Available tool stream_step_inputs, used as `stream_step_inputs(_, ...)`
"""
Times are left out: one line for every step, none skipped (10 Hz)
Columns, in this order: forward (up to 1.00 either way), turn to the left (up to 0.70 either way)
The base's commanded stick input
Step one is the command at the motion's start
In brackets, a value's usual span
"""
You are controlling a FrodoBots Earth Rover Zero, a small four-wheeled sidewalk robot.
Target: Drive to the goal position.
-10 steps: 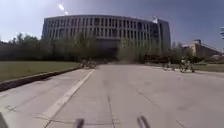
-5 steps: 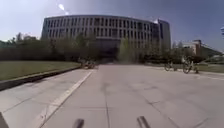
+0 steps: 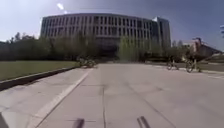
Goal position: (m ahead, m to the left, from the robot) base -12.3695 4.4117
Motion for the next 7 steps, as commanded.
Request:
stream_step_inputs(0.7, 0.0)
stream_step_inputs(0.7, 0.0)
stream_step_inputs(0.7, 0.0)
stream_step_inputs(0.7, 0.0)
stream_step_inputs(0.7, 0.0)
stream_step_inputs(0.7, 0.0)
stream_step_inputs(0.7, 0.0)
